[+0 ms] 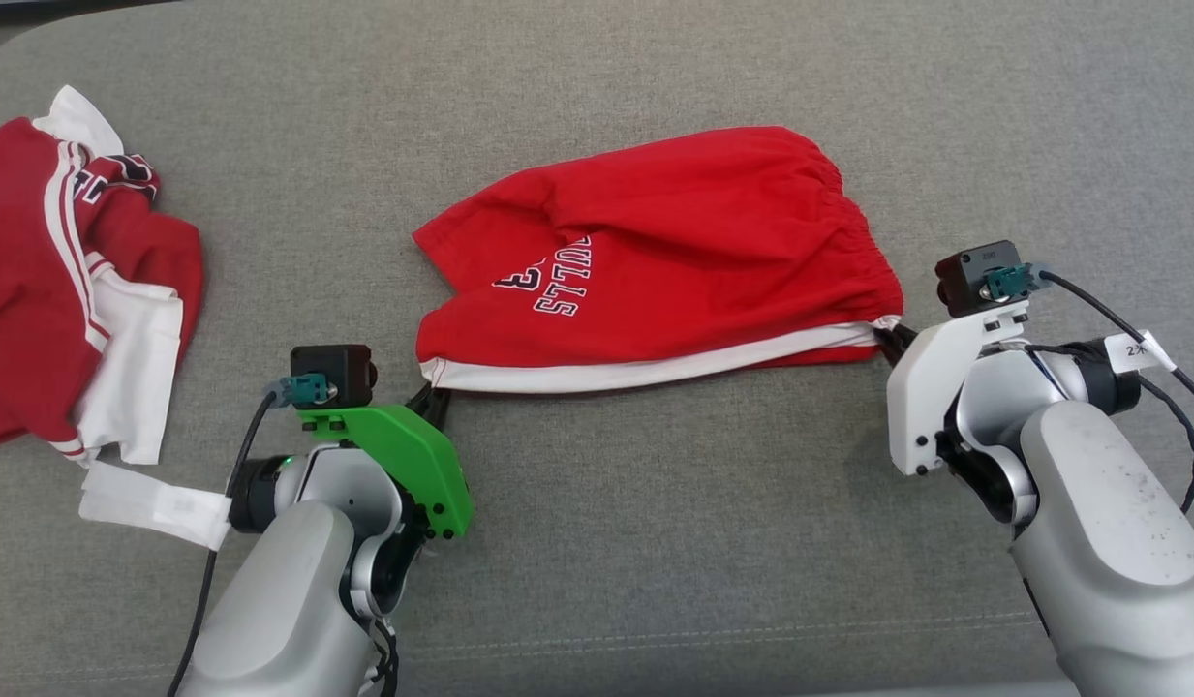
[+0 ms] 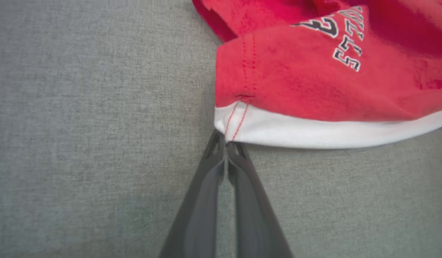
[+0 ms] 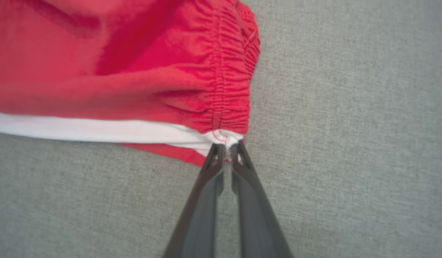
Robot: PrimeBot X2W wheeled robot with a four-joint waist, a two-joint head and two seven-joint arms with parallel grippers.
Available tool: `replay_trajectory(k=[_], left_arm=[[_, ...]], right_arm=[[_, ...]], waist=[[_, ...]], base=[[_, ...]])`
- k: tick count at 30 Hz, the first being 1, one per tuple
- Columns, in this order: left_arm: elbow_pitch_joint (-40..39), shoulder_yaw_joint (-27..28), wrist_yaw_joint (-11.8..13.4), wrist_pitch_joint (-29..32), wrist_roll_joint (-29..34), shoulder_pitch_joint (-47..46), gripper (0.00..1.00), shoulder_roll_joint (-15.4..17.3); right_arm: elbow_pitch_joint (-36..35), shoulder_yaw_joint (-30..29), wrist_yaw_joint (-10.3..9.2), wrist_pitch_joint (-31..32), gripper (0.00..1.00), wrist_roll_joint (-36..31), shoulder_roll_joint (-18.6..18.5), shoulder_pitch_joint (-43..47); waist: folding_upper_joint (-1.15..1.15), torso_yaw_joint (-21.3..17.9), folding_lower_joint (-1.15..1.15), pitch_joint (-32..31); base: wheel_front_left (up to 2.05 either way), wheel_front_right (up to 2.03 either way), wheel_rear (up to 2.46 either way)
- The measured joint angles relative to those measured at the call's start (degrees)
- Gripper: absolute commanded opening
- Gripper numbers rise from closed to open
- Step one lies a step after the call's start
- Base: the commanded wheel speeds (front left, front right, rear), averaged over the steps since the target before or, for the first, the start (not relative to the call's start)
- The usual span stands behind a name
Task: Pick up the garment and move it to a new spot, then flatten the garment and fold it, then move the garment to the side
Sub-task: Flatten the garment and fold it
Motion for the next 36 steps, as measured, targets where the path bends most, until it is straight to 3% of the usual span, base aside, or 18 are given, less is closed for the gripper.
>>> replay_trajectory(k=[13, 20, 28, 36], left_arm=[[-8.1, -0.5, 1.3, -3.3, 3.4, 0.0, 0.00, 3.7], [-15.4, 0.5, 4.4, -2.0, 5.2, -1.9, 0.00, 5.9], [-20.6, 2.1, 6.4, -2.2, 5.5, -6.1, 0.00, 5.9], [-23.8, 3.5, 7.3, -2.9, 6.3, -11.9, 0.00, 5.9]], right_arm=[[-9.3, -2.3, 0.00, -3.7, 0.00, 5.5, -0.5, 1.8], [-16.8, -4.6, 0.00, -4.2, 0.00, 8.4, -0.7, 2.0], [-21.7, -6.7, 0.00, -4.2, 0.00, 13.5, 1.5, 0.4], [-23.6, -5.8, 0.00, -6.1, 0.00, 15.7, 0.7, -5.5]], waist=[[0.00, 0.1, 0.00, -3.2], [0.00, -0.4, 0.00, -5.9], [0.00, -1.9, 0.00, -8.5], [0.00, -4.4, 0.00, -9.1]], base=[[0.00, 0.00, 0.00], [0.00, 0.00, 0.00], [0.00, 0.00, 0.00], [0.00, 0.00, 0.00]])
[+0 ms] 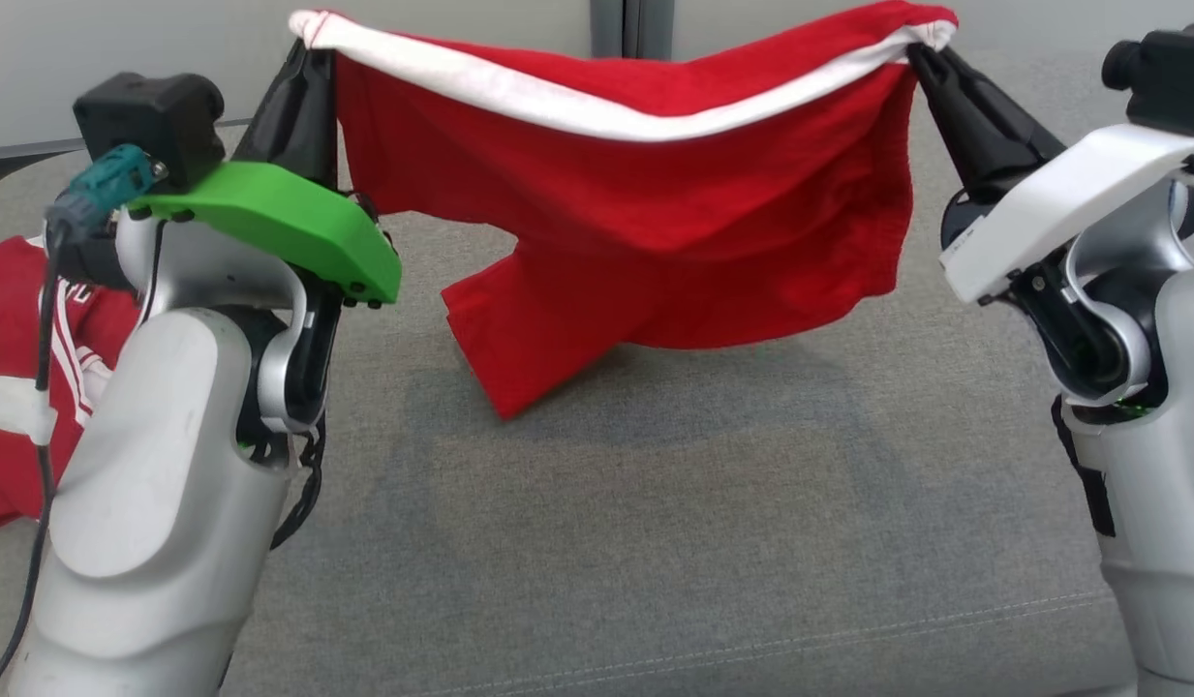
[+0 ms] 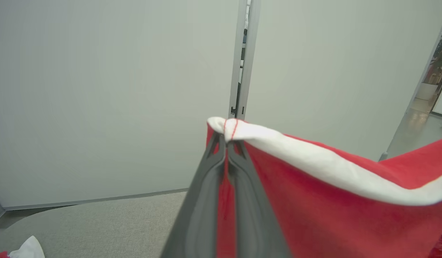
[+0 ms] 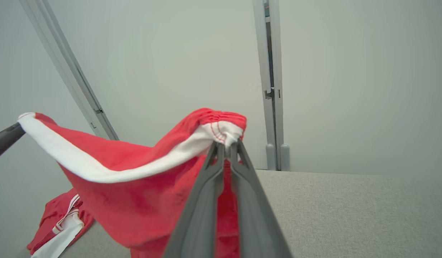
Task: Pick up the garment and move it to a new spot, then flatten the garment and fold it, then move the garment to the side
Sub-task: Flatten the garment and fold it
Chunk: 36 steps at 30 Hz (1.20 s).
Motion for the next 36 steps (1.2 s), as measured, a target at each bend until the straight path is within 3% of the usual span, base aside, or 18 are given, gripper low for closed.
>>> replay_trajectory(k=[5, 14, 24, 32, 36], left_arm=[[-0.6, 0.9, 0.5, -1.2, 0.5, -4.2, 0.00, -0.6], [6.0, 1.0, -0.4, -3.2, 1.6, -16.6, 0.00, -2.1], [17.2, -0.3, -2.6, -8.1, 5.7, -30.4, 0.00, -2.1], [23.1, -1.2, -2.7, -18.1, 9.6, -38.0, 0.00, -2.2], [23.8, -1.5, -2.7, -21.9, 10.4, -40.1, 0.00, -3.2]], right_arm=[[1.7, 1.0, 0.00, -0.4, 0.00, -0.5, -3.0, -4.4], [13.6, 6.1, 0.00, -2.6, 0.00, 0.6, -4.8, -18.7], [29.4, 12.5, 0.00, -15.9, 0.00, -0.3, -4.2, -35.6], [39.2, 13.3, 0.00, -32.2, 0.00, -4.6, -1.0, -45.5], [42.1, 13.8, 0.00, -35.3, 0.00, -6.6, -0.2, -48.5]], waist=[[0.00, -0.7, 0.00, 0.9], [0.00, -1.0, 0.00, 5.7], [0.00, -0.5, 0.01, 13.7], [0.00, 0.8, 0.01, 18.3], [0.00, 2.4, 0.01, 18.9]], base=[[0.00, 0.00, 0.00], [0.00, 0.00, 0.00], [0.00, 0.00, 0.00], [0.00, 0.00, 0.00], [0.00, 0.00, 0.00]])
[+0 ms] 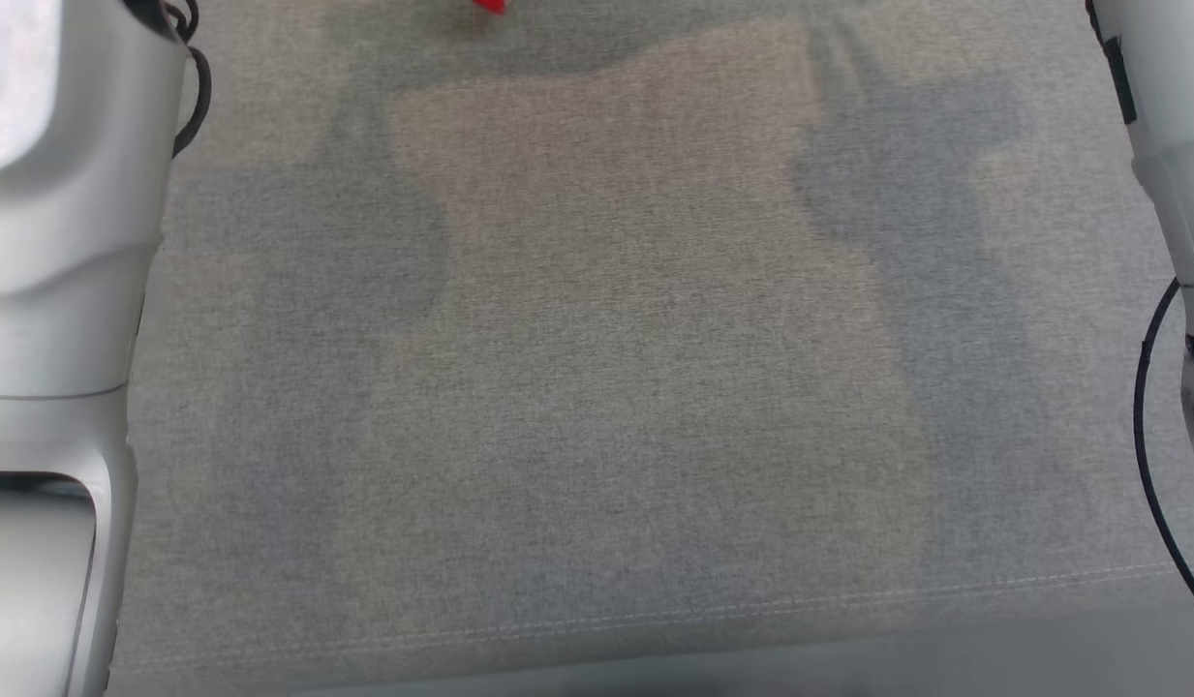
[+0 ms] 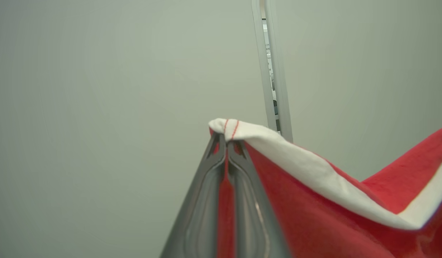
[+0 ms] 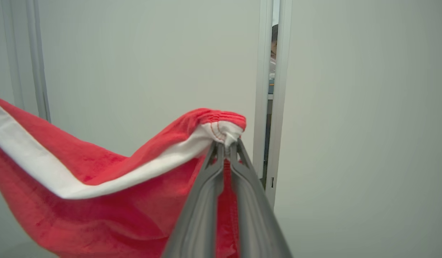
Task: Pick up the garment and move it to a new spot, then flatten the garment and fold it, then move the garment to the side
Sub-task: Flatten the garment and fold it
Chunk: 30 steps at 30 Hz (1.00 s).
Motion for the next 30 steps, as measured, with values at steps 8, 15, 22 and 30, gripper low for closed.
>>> replay_trajectory(k=[8, 15, 22, 30], left_arm=[[0.6, -2.2, -2.1, -1.9, -0.4, 4.9, 0.00, -2.3], [-5.1, -1.8, -2.4, -2.5, -1.9, 15.3, 0.00, -2.6], [-13.0, -2.0, -0.9, -1.9, -3.2, 28.5, 0.00, -0.3], [-22.0, -3.0, 2.5, 2.4, -3.8, 42.4, 0.00, 3.6]], right_arm=[[3.2, 10.2, 0.00, 0.5, 0.00, 1.3, -2.1, 3.6], [-1.6, 17.6, 0.00, 3.6, 0.00, 10.4, -9.7, 9.1], [-6.7, 22.4, 0.00, 8.2, 0.00, 17.4, -16.5, 15.4], [-9.0, 26.9, 0.03, 16.8, 0.00, 23.0, -20.7, 22.8]], waist=[[0.00, 2.4, 0.00, 2.9], [0.00, 5.6, 0.00, 4.2], [0.00, 7.0, 0.00, 1.2], [0.00, 7.4, -0.01, -4.3]], base=[[0.00, 0.00, 0.00], [0.00, 0.00, 0.00], [0.00, 0.00, 0.00], [0.00, 0.00, 0.00]])
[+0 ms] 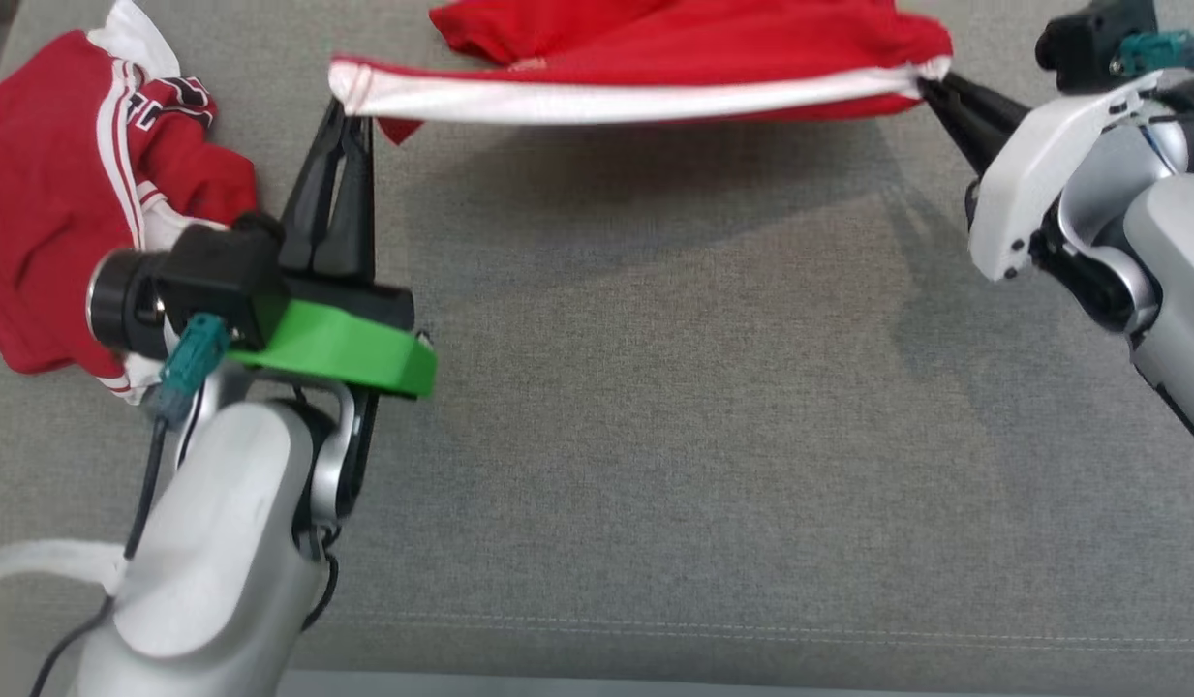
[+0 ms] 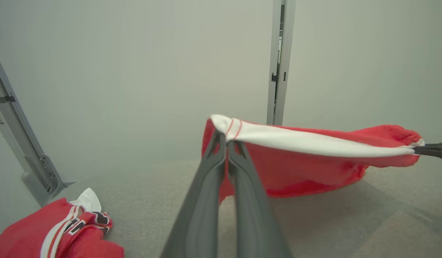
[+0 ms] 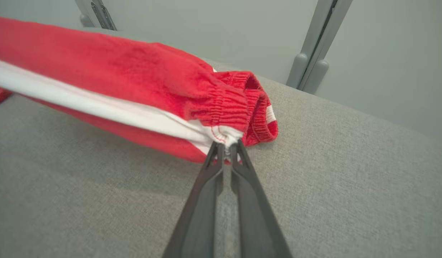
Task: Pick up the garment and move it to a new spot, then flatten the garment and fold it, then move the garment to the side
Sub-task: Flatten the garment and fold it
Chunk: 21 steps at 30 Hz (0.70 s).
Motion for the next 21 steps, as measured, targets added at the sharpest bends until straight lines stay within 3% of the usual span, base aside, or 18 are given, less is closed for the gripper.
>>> replay_trajectory(k=[10, 21], left_arm=[[-9.2, -2.5, 3.6, 5.1, -2.4, 18.9, 0.00, 2.9], [-10.2, -3.5, 5.4, 7.9, -3.2, 25.7, 0.00, 4.8]], right_arm=[[-3.9, 0.6, 0.11, 18.8, 0.00, 5.7, -4.0, 11.8], [-14.7, -8.3, 0.22, 32.6, 0.00, 5.6, -7.5, 27.4]], waist=[[0.00, 0.4, 0.00, -7.8], [0.00, 0.1, 0.00, -13.4]], base=[[0.00, 0.00, 0.00], [0.00, 0.00, 0.00]])
